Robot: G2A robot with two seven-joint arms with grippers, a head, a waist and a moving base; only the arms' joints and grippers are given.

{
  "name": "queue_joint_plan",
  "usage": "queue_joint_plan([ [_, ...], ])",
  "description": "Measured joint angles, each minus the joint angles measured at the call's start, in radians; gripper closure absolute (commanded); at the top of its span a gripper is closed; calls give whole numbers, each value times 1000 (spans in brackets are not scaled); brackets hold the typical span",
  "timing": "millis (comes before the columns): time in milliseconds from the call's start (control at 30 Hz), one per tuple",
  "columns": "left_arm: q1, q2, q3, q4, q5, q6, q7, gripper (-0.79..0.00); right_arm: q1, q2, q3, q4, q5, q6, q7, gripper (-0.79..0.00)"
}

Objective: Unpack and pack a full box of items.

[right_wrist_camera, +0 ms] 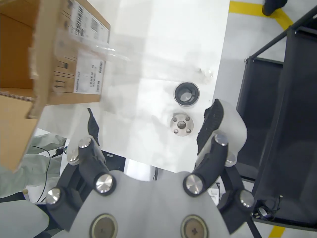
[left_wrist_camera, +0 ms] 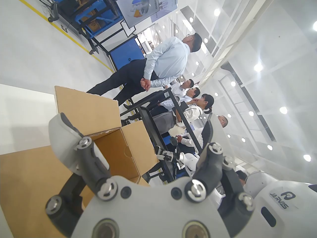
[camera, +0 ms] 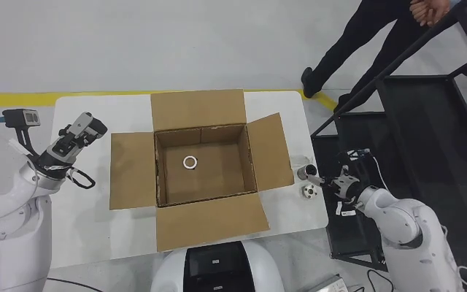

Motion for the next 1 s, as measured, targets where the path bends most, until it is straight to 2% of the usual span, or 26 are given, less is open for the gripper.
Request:
queue_joint_plan([
  [200,0,0,0,0,0,0,0,-785,36,2,5,-51,65,17,-43,-785],
  [833,0,0,0,0,0,0,0,-785,40,2,2,-56,67,18,-45,-785],
  [1000,0,0,0,0,0,0,0,-785,97,-1,-61,-95,122,20,-116,-785],
])
